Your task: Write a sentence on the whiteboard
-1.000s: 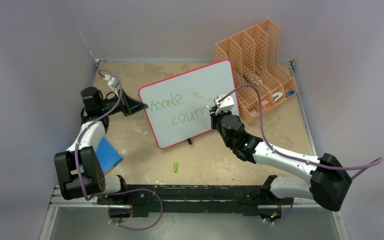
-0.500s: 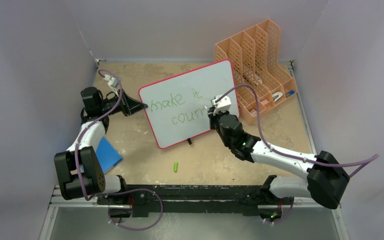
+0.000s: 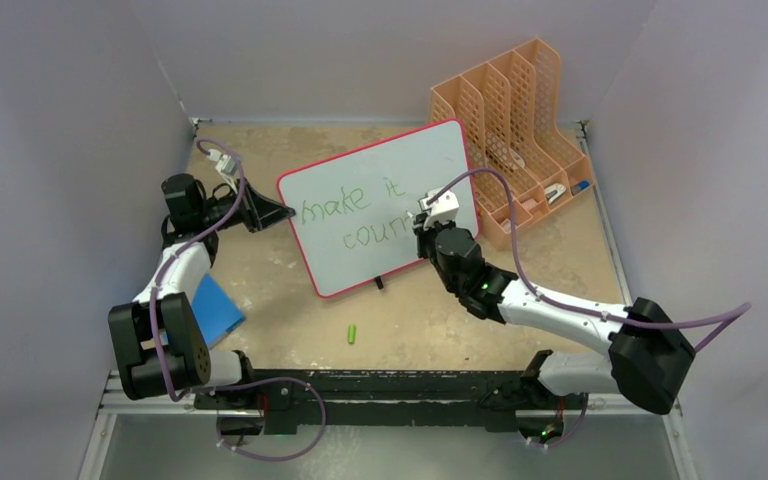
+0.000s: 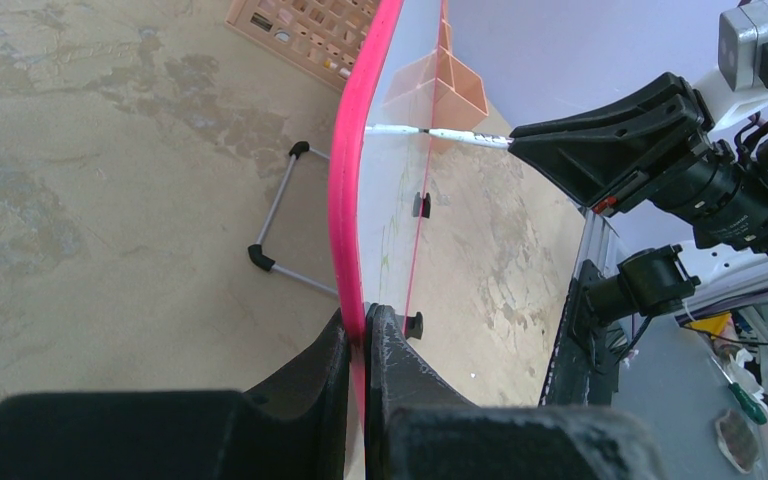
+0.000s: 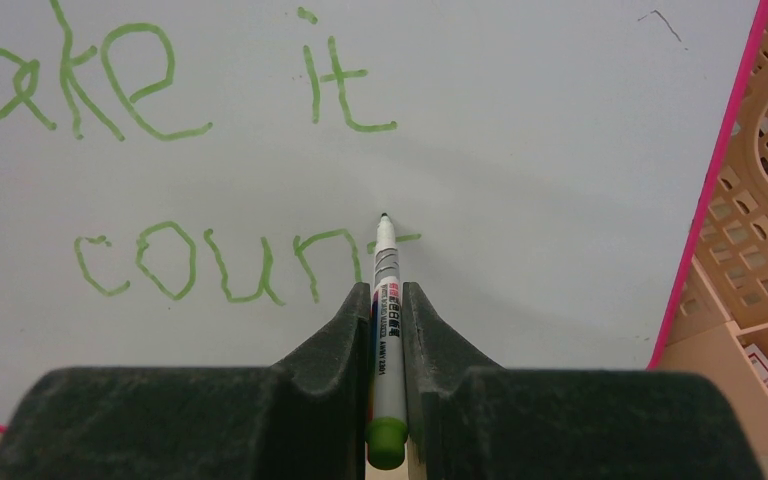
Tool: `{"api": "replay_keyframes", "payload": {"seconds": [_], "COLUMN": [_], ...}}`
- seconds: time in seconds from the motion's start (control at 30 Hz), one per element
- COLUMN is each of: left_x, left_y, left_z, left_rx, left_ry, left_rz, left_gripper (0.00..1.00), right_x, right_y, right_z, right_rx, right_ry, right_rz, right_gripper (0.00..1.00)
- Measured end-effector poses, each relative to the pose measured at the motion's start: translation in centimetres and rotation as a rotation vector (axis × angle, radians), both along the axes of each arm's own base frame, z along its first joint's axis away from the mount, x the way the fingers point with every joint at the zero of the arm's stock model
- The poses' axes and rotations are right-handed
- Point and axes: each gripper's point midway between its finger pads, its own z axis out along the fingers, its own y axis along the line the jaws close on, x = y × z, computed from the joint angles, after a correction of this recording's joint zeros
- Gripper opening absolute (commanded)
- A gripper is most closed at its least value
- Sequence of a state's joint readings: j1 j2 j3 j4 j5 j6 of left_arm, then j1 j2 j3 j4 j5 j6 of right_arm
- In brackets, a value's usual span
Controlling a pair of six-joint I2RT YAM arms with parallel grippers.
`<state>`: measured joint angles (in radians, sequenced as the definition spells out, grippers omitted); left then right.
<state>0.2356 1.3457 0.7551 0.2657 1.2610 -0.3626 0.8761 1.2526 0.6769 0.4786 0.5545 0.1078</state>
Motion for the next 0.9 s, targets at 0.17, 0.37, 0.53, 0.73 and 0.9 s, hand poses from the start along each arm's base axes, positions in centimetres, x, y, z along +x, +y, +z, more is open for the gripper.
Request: {"api": "replay_keyframes", "payload": {"seconds": [0.17, 0.37, 0.53, 0.73, 0.9], "left_x": [0.0, 0.0, 0.0, 0.0, 0.0], "left_y": [0.0, 0.0, 0.0, 0.0, 0.0], "left_z": [0.0, 0.0, 0.0, 0.0, 0.0], "left_rx": [0.0, 0.0, 0.0, 0.0, 0.0], "left_ry": [0.0, 0.0, 0.0, 0.0, 0.0], "left_rz": [0.0, 0.0, 0.0, 0.0, 0.0], "left_gripper": [0.0, 0.0, 0.0, 0.0, 0.0], "right_x": [0.0, -0.1, -0.2, -0.5, -0.7], "right_y": [0.0, -0.1, -0.2, -0.4, -0.5], "right_z": [0.0, -0.2, -0.4, -0.9, -1.2], "right_rx": [0.0, 0.003, 0.002, -0.004, -0.006], "right_ry": [0.001, 0.011, 0.024, 0.047, 0.063], "right_rz": [0.0, -0.003, -0.005, -0.008, -0.01], "right_gripper": [0.0, 0.0, 0.0, 0.0, 0.0]}}
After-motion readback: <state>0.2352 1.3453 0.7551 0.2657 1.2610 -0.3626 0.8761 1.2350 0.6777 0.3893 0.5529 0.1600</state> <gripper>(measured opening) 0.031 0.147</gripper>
